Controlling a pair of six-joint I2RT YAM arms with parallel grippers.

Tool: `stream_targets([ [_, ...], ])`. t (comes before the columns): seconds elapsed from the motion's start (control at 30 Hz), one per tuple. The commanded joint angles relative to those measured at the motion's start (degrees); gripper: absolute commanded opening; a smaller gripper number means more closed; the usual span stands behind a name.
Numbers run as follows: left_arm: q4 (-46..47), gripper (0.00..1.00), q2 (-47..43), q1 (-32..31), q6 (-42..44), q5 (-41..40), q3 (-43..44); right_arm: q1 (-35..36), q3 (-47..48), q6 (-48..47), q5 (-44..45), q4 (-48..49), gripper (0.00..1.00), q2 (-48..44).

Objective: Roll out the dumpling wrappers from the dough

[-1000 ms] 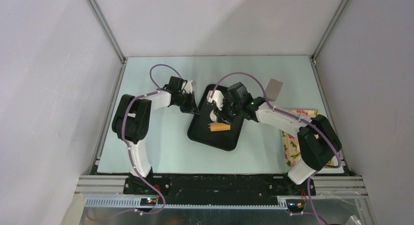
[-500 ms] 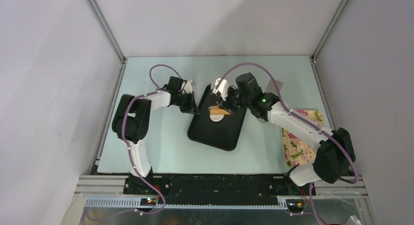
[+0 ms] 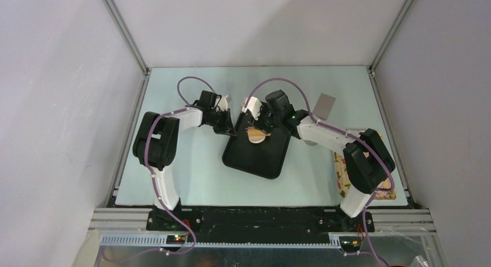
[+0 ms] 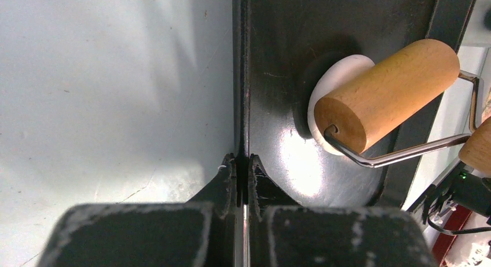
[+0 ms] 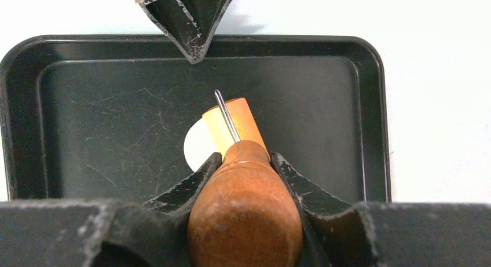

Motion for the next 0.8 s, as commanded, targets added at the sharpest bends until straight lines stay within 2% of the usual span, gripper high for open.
stream_targets([
  [0.0, -5.7, 0.00, 2.3, 0.0, 0.9, -1.7, -1.6, 0.8, 0.5, -1.1, -1.1, -4.3, 0.00, 1.4],
  [0.43, -5.7, 0.00, 2.0, 0.1, 0.8, -1.8, -1.7, 1.4, 0.2, -1.3, 1.8, -6.8, 0.00, 7.5],
  [0.77, -5.7, 0.00, 2.1, 0.2, 0.6, -2.3, -1.6, 3.8, -5.9, -1.3, 2.2, -6.8, 0.00, -0.4],
])
